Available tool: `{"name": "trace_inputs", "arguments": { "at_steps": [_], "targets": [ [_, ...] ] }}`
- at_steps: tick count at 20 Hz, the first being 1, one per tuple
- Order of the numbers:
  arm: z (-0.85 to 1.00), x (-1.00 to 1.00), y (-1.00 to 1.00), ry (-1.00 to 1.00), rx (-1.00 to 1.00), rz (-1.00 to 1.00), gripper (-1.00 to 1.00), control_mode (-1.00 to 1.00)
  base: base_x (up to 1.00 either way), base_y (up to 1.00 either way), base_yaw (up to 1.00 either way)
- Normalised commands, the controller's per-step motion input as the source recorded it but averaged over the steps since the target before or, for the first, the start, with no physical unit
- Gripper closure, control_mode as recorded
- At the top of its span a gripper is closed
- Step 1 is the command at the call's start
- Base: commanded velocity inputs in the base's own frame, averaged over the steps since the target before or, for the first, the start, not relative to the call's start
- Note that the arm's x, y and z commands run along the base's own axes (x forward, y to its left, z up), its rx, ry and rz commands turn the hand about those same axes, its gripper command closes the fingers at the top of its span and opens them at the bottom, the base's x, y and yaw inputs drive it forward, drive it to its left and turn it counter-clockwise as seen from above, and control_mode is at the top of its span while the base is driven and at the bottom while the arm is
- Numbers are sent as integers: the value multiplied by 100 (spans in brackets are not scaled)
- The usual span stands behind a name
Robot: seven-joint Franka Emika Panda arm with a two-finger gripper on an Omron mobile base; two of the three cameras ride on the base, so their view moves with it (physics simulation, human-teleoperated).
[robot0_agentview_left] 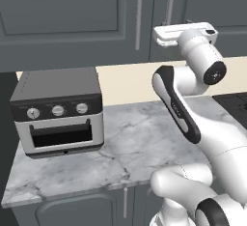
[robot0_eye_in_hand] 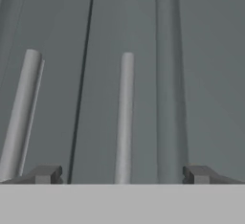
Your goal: Move the bowls from the cabinet to the plates on the dining table.
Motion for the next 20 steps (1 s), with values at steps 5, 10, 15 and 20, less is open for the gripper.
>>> {"name": "trace_inputs", "arguments": {
  "at_steps": [5,10,15,20],
  "targets": [
    [0,24,0,-1,0,1,-100,-100,0,0,0],
    [0,26,0,-1,0,1,-100,-100,0,0,0],
    [0,27,0,-1,0,0,-100,-100,0,0,0],
    [0,29,0,-1,0,0,-100,-100,0,0,0]
  ]
}}
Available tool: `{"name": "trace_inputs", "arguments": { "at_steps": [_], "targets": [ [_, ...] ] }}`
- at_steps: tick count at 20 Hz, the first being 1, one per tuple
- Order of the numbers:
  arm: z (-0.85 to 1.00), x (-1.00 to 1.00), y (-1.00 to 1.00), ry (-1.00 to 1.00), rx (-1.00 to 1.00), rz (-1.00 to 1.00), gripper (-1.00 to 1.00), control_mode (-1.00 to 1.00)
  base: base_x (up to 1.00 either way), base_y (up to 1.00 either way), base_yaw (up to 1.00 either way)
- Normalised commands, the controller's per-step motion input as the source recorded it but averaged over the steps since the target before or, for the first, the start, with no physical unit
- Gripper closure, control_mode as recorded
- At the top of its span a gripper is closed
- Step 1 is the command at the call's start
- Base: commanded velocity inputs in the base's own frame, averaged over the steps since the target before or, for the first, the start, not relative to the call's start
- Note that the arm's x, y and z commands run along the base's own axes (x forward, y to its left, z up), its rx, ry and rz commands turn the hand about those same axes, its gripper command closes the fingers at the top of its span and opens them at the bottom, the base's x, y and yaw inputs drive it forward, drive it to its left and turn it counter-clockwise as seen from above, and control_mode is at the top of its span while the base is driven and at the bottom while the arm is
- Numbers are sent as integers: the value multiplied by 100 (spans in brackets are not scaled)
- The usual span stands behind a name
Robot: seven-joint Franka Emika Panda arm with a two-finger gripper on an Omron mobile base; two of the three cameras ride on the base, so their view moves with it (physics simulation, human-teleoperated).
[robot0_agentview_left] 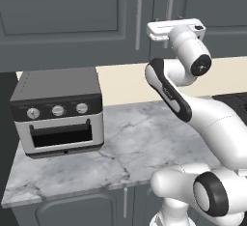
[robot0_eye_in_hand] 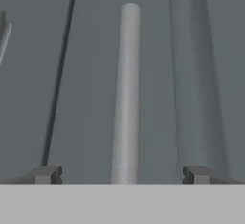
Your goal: Move the bowls from the cabinet to the plates on the dining table.
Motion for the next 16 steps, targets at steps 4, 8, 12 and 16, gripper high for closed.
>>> {"name": "trace_inputs", "arguments": {
  "at_steps": [4,8,12,16],
  "targets": [
    [0,28,0,0,0,0,-100,-100,0,0,0],
    [0,26,0,0,0,0,100,-100,0,0,0],
    [0,21,1,0,0,0,100,-100,0,0,0],
    [-1,6,21,-4,-1,0,100,-100,0,0,0]
  ]
}}
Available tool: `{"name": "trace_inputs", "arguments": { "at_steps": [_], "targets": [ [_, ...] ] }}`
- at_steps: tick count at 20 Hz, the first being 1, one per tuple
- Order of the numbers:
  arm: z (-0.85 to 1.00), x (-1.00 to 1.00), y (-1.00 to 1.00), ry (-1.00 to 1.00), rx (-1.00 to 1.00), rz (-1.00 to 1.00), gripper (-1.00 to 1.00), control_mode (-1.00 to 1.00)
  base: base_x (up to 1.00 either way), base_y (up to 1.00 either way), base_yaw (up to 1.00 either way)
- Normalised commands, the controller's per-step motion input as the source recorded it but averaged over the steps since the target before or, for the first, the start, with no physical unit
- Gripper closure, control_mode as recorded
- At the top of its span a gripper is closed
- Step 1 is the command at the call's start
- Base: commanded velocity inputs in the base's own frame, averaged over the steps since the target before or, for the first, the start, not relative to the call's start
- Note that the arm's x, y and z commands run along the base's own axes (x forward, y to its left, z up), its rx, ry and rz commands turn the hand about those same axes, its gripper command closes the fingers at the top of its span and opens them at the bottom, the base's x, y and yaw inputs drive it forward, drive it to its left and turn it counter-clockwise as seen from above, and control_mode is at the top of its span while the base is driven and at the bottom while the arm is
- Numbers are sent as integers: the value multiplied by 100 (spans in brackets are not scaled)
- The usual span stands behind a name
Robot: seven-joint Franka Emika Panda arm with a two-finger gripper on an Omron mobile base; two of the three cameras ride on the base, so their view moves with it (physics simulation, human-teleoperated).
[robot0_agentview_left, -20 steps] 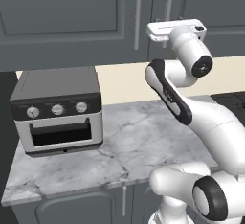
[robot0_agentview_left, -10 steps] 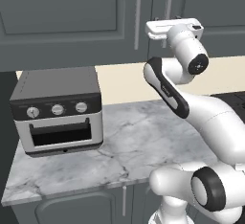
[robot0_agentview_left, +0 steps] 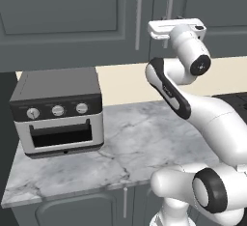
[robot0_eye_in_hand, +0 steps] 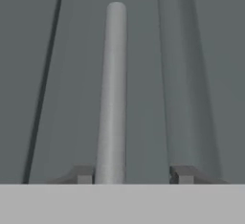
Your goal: Move the bowls from the cabinet to the plates on the dining table.
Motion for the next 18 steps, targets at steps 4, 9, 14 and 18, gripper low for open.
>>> {"name": "trace_inputs", "arguments": {
  "at_steps": [4,9,14,18],
  "targets": [
    [-3,0,43,-9,-4,0,100,-100,0,0,0],
    [-1,4,41,-5,-4,0,100,-100,0,0,0],
    [0,21,3,7,0,0,100,-100,0,0,0],
    [2,-1,-6,17,0,0,100,-100,0,0,0]
  ]
}}
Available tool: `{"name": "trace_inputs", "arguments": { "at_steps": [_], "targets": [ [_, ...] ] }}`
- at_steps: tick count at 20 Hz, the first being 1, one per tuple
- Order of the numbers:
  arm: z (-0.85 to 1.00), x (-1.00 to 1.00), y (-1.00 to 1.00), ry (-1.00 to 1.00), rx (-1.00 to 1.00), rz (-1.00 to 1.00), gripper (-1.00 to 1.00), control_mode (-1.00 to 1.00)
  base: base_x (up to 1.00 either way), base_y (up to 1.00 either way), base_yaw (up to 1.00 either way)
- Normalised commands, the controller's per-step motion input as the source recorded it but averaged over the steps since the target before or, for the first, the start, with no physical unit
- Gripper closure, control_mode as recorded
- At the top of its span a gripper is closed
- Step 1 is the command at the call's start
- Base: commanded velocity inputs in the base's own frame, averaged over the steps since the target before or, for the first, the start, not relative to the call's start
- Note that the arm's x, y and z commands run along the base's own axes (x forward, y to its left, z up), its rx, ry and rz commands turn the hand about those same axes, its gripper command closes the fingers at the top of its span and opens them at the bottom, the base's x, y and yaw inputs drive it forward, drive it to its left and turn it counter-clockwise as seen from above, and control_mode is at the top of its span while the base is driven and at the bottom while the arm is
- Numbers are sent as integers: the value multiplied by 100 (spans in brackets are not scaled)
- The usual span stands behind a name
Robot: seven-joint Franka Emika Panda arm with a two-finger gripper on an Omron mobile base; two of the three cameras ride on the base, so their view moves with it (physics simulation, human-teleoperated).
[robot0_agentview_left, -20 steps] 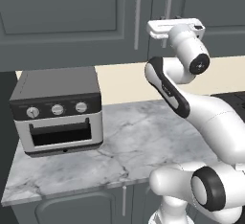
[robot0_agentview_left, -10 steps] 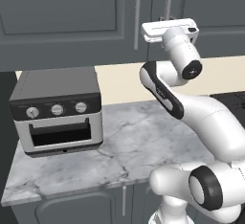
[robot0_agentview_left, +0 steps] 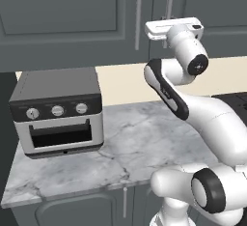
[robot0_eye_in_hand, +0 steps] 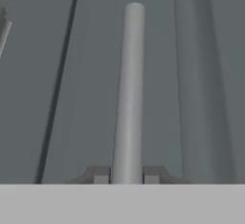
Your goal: Move the bowls from the cabinet to the plates on the dining table.
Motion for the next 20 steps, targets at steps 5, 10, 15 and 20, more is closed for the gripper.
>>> {"name": "trace_inputs", "arguments": {
  "at_steps": [5,10,15,20],
  "targets": [
    [2,-20,-2,18,-1,0,100,-100,0,0,0],
    [0,-34,-4,16,-3,0,100,-100,0,0,0],
    [0,-41,-7,10,-2,0,100,-100,0,0,0],
    [0,-47,-12,10,-2,0,100,-100,0,0,0]
  ]
}}
